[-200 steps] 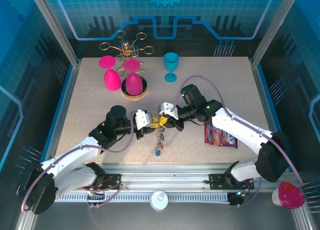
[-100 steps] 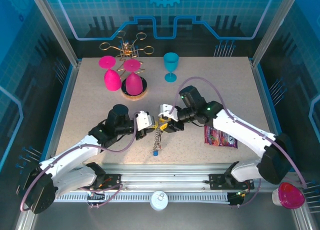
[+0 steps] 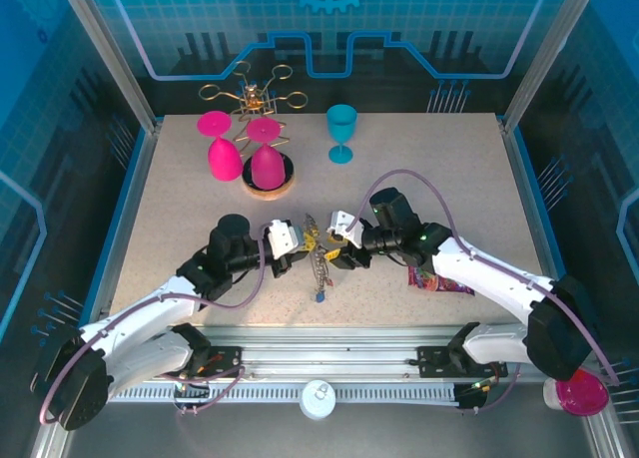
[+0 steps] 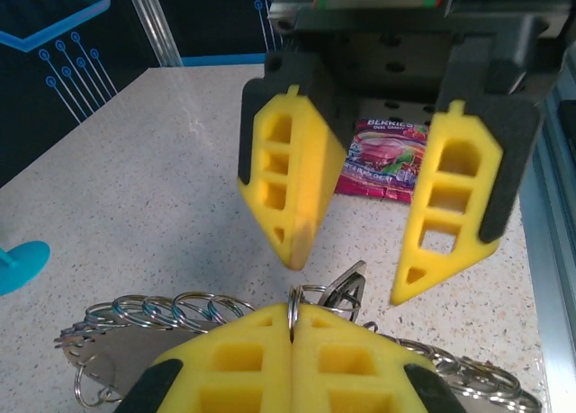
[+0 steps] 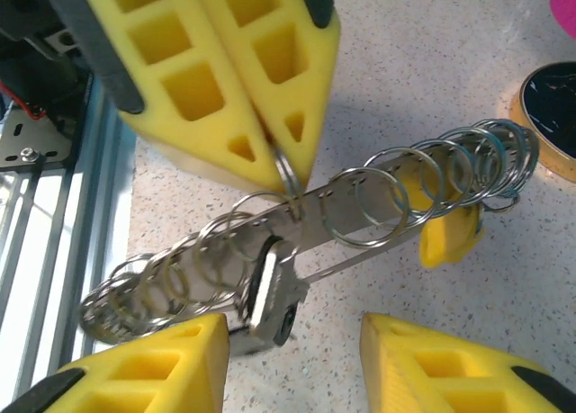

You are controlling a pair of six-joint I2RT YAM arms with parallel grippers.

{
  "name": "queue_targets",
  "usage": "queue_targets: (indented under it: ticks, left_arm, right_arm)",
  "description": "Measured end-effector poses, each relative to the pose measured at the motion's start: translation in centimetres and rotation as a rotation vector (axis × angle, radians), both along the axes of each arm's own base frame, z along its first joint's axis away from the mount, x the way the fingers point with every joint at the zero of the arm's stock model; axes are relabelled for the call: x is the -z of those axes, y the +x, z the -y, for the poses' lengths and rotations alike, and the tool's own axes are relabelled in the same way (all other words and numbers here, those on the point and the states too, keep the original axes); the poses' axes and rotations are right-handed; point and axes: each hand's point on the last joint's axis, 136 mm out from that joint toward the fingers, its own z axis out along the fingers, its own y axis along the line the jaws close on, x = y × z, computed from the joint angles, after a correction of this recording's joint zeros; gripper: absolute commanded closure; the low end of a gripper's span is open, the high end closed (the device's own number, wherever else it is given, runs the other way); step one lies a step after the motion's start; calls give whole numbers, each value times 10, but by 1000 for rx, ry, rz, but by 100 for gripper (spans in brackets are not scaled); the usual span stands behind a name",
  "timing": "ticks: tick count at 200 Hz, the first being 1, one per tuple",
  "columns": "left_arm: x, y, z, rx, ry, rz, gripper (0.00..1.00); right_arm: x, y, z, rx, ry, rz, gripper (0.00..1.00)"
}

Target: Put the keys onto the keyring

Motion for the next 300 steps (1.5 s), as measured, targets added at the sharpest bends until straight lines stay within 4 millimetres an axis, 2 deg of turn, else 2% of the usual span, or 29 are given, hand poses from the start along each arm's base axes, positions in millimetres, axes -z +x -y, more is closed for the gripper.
queue_targets:
  ticks: [33,50,115,150,174,183,189,198,218,251,273,300]
  left_arm:
    - [-2,0,0,-3,-11,-3,100]
    - [-3,1,-1,-12,-13,2,100]
    - [-8,2,0,-17,-50,12,100]
    - [-10,2,1,-21,-75,0,100]
    - [-6,2,1,-24,-75,-18,100]
    - [-6,2,1,-25,-76,-16,100]
    - [-7,2,1,-24,-78,-14,100]
    - [-9,3,1,-23,-84,-4,100]
    - [-14,4,2,-23,-100,12,100]
    - [-19,3,3,-14,-117,31,100]
    - [-19,1,4,-1,-122,34,100]
    - [-21,-1,6,17,-132,41,100]
  right_arm:
    - [-2,3,-4,2,21,2,89]
    - [-3,2,-4,-3,23,-2,100]
    - [-6,5,-3,-31,-55,52,100]
    - [10,1,-19,-89,-128,64,100]
    - [13,1,-20,-99,-156,77,100]
    - [13,1,-19,-97,-158,80,93]
    - [12,2,-18,-95,-156,81,85]
    - [8,2,-16,-85,-147,81,73]
    - [-4,2,-7,-66,-99,79,67]
    - [-33,1,14,-37,23,85,69]
    - [-48,-4,9,-72,94,82,72]
    - [-55,-6,1,-101,144,71,72]
